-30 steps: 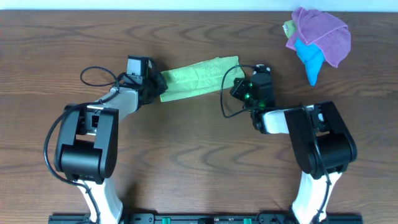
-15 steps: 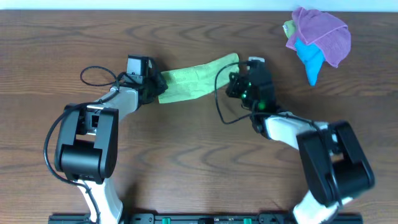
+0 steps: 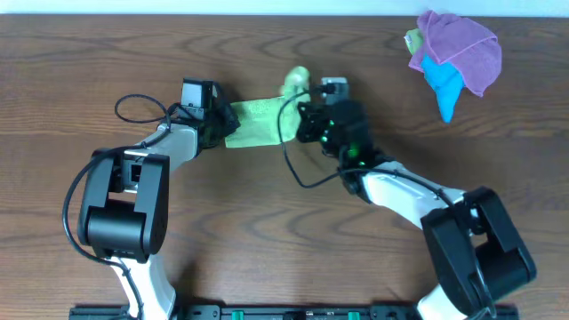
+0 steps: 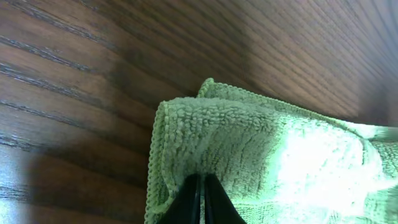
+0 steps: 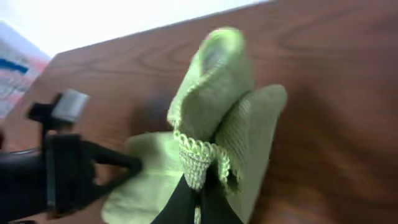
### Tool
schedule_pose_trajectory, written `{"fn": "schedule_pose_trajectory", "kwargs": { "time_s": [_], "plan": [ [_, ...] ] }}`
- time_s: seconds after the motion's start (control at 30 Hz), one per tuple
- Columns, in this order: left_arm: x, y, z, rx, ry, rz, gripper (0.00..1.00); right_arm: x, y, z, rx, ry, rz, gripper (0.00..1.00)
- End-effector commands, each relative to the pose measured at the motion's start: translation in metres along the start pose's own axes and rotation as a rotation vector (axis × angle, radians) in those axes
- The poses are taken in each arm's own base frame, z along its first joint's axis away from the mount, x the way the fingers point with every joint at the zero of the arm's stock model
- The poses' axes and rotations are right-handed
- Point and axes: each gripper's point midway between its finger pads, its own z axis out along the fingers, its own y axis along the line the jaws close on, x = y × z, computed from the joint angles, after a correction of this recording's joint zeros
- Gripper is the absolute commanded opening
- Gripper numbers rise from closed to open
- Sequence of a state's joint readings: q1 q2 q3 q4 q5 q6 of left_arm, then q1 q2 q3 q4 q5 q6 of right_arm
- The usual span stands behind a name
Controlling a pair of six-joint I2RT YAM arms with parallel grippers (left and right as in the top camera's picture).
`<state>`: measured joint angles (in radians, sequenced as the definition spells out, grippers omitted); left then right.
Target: Fold the cloth
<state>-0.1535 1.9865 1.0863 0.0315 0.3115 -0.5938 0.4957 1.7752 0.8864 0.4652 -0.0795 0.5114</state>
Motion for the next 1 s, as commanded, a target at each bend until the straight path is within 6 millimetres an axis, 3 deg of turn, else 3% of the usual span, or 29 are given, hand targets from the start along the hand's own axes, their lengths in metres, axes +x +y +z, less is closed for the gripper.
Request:
{"fn": "schedule_pose_trajectory", "kwargs": {
  "time_s": [0.0,0.17,0.37,0.6,0.83,0.97],
  "plan": [
    [0.003,0.0,0.006,0.0,0.018,0.017,0.06,-0.017,0.029,0.001,-0.044,-0.024,-0.078,0.01],
    [0.0,-0.007,0.004,0.024,0.021,0.02,0.06,-0.018,0.046,0.002,-0.066,-0.019,-0.093,0.01],
    [-0.009,-0.016,-0.001,0.036,0.004,0.031,0.06,-0.004,0.062,0.003,-0.094,0.007,-0.108,0.01],
    [-0.015,-0.018,-0.012,0.022,0.014,0.073,0.06,0.002,0.067,0.005,-0.094,0.016,-0.116,0.01],
    [-0.019,-0.017,-0.022,0.006,0.024,0.089,0.06,0.015,0.076,0.02,-0.103,0.054,-0.155,0.01],
    [-0.032,-0.015,-0.038,0.001,-0.008,0.102,0.06,0.02,0.084,0.03,-0.098,0.093,-0.204,0.01]
  ]
}}
